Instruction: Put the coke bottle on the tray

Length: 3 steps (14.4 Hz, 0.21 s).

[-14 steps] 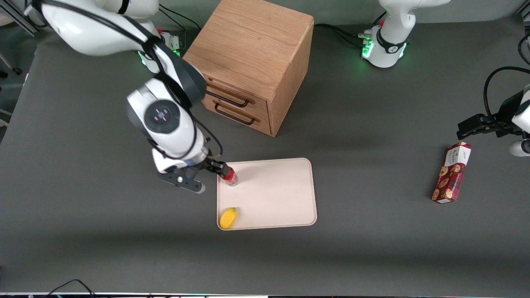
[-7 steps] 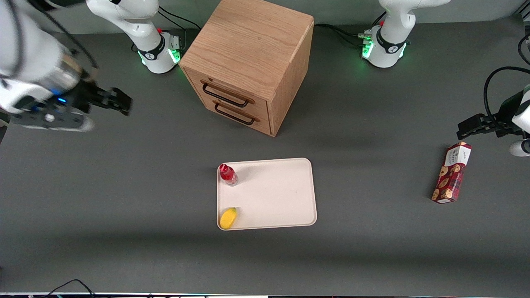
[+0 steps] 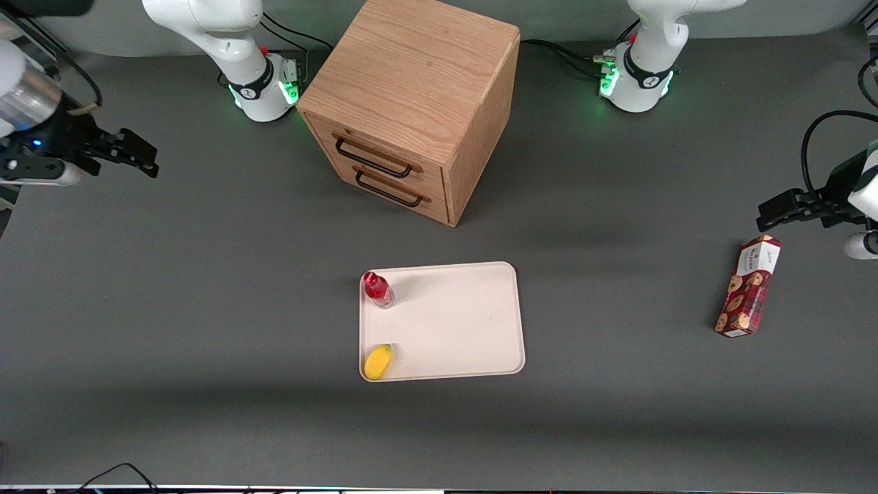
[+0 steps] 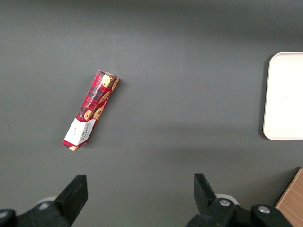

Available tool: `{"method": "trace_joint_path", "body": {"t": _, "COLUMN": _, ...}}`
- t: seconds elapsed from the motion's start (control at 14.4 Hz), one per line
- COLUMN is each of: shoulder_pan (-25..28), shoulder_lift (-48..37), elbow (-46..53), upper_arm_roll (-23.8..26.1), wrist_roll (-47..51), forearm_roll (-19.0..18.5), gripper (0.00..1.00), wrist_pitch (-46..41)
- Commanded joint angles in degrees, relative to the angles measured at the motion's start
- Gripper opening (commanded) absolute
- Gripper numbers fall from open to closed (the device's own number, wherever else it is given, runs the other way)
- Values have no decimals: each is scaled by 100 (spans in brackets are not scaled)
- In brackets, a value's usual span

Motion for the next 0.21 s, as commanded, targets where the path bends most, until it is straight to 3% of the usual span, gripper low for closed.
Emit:
{"method": "trace_joint_path", "body": {"t": 0.0, "shoulder_pan": 38, "shoulder_lift": -244, "elbow": -498, "upper_arm_roll": -67, "wrist_roll": -40, "forearm_roll": 222, "gripper": 100, "wrist_pitch": 430}}
{"method": "trace_joint_path", "body": {"t": 0.14, "shoulder_pan": 47, "shoulder_lift": 239, "elbow": 161, "upper_arm_roll": -58, "wrist_roll": 119, "forearm_roll": 328, "gripper": 100, "wrist_pitch": 195}}
